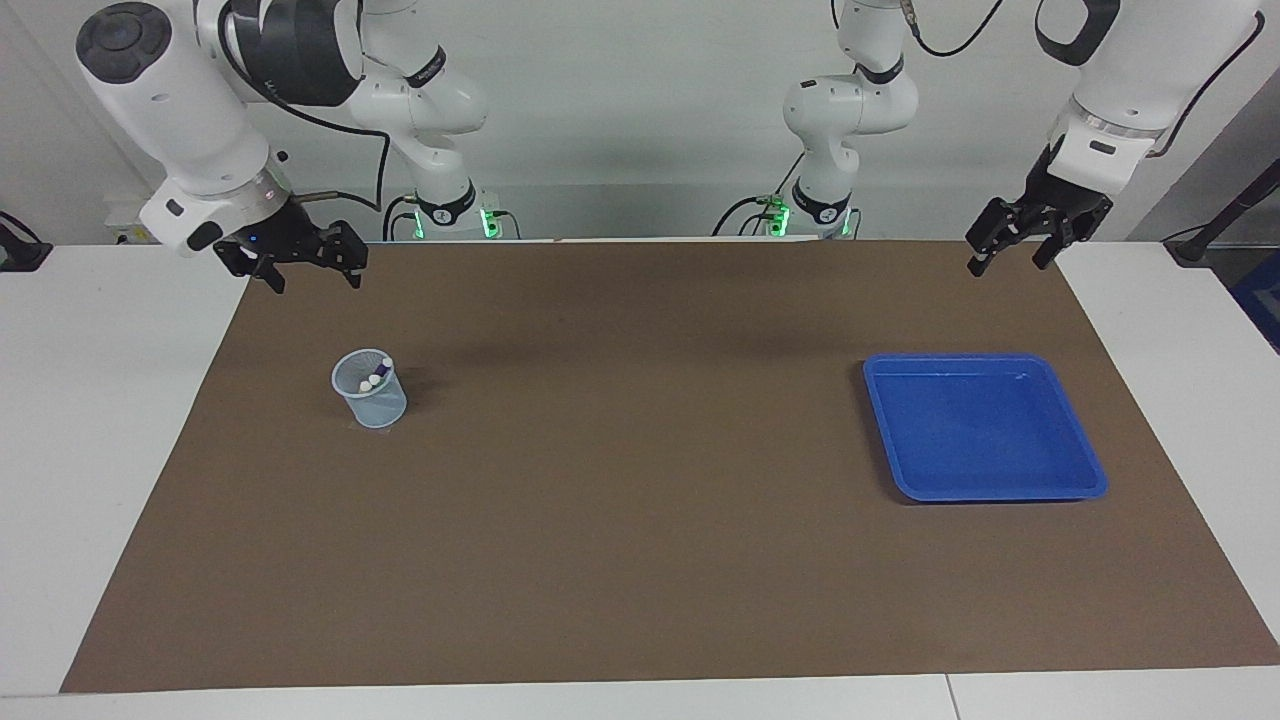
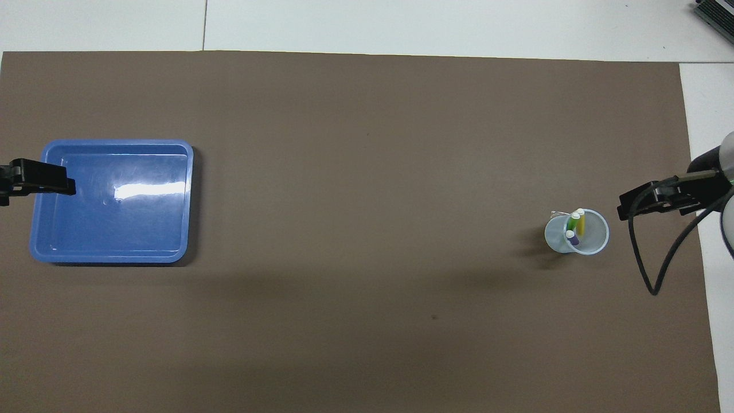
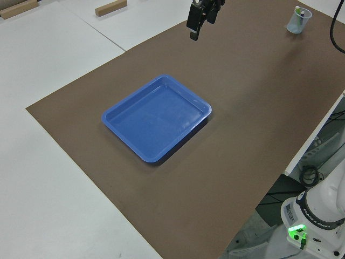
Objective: Right arm passes pens to left for tray arrangement
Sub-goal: 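Reach the right gripper toward the pens in the white cup, then grasp the purple pen with the right gripper while the left gripper advances, then lift the purple pen and carry it toward the open left gripper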
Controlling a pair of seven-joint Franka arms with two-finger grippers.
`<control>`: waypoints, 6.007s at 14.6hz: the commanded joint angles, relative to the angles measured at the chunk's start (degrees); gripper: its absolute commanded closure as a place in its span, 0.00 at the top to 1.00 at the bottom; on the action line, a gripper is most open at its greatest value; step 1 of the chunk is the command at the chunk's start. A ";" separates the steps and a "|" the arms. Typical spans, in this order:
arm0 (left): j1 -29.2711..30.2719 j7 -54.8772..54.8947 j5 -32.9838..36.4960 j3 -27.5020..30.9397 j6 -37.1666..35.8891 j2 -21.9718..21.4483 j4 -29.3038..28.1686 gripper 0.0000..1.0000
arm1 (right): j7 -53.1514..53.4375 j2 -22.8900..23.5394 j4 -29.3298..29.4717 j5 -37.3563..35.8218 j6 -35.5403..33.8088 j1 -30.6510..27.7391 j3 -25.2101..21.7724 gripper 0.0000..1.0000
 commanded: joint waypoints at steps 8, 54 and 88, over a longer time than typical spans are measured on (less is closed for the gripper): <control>0.40 0.06 0.05 -0.27 -0.44 -1.54 -1.54 1.00 | -32.56 -7.62 -19.89 0.85 17.88 0.53 0.61 1.00; -15.77 -51.09 -45.55 -1.50 28.82 -17.45 -40.65 0.97 | -42.09 -3.14 -32.91 -0.64 33.90 1.15 0.43 0.44; -18.58 -55.13 -62.00 -1.23 38.24 -12.26 -37.05 0.97 | 0.14 -6.04 -12.95 21.82 11.13 3.43 3.77 0.00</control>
